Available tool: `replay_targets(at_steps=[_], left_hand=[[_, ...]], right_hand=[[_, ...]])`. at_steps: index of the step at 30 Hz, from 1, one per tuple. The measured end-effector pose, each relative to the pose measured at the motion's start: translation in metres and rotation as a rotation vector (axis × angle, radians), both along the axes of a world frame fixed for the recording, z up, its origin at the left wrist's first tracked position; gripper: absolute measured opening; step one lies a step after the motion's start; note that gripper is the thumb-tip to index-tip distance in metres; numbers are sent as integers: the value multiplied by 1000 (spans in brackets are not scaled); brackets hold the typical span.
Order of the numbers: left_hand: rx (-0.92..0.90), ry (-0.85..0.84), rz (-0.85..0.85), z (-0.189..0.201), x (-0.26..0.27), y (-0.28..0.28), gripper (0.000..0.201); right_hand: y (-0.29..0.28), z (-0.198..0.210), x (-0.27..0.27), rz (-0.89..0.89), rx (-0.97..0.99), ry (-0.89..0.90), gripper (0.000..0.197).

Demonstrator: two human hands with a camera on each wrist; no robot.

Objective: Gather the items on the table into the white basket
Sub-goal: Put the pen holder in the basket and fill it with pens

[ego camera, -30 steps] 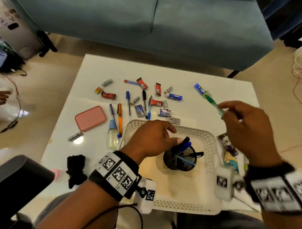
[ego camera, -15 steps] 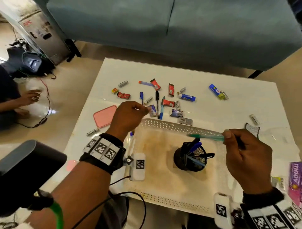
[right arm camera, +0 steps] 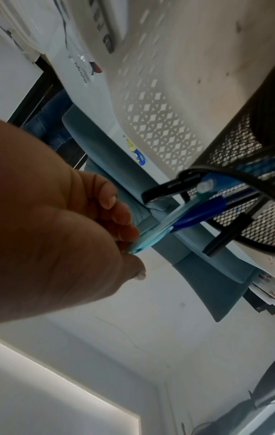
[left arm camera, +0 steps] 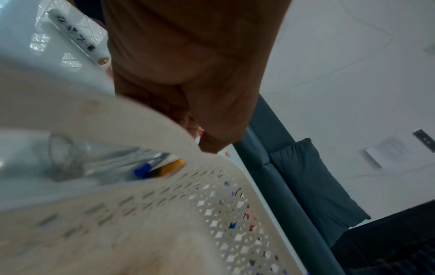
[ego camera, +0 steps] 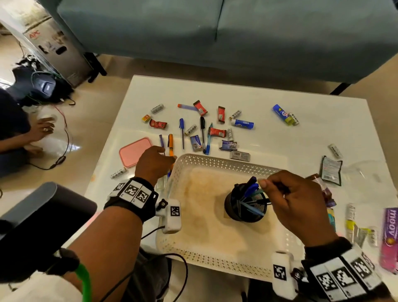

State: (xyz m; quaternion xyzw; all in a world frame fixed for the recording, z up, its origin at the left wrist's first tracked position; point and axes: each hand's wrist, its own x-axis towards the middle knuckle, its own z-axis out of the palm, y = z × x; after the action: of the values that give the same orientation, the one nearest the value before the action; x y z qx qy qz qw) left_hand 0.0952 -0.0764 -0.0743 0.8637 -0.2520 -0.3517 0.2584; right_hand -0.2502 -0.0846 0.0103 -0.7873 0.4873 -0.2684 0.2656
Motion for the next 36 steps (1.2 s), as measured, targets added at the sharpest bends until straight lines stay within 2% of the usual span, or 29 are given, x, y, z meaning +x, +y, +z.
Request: replay_targets(at_steps=[2,5,10,17,22,24,27,31,33,36], left_hand=[[20,-84,-13,-2,-5,2,67],[70,-175,-21,3,-11,-1,73],[290,-275,-169,14,-5,-23,40],[414,-331,-300,16,11,-49,51],[481,-367,-449,17,11,-64,40],[443,-394,-427,25,11,-65,43],[278,-434,-323,46,16,-60,50],[46,-400,-209,98,7,-45,52],[-114,-307,-209,123,-18,-26,50],[-244,-8,-359,144,-79,15,34]], right_hand=[[-1,-8,1,19,35,12,31],[-2,-13,2,-7,72,4,23],[-2,-10,-5,-22,113,-77,15],[-5,-13,-8,-9,136,-114,13],[-8,-15,-8,-32,164,-146,12],[-8,-15,-7,-38,172,-145,12],[-8,-14,-7,-43,172,-147,11],[-8,-11,-6,-59,187,-170,10],[-7,-8,-4,-62,182,-186,9],[-2,-2,2,-50,174,-238,7]])
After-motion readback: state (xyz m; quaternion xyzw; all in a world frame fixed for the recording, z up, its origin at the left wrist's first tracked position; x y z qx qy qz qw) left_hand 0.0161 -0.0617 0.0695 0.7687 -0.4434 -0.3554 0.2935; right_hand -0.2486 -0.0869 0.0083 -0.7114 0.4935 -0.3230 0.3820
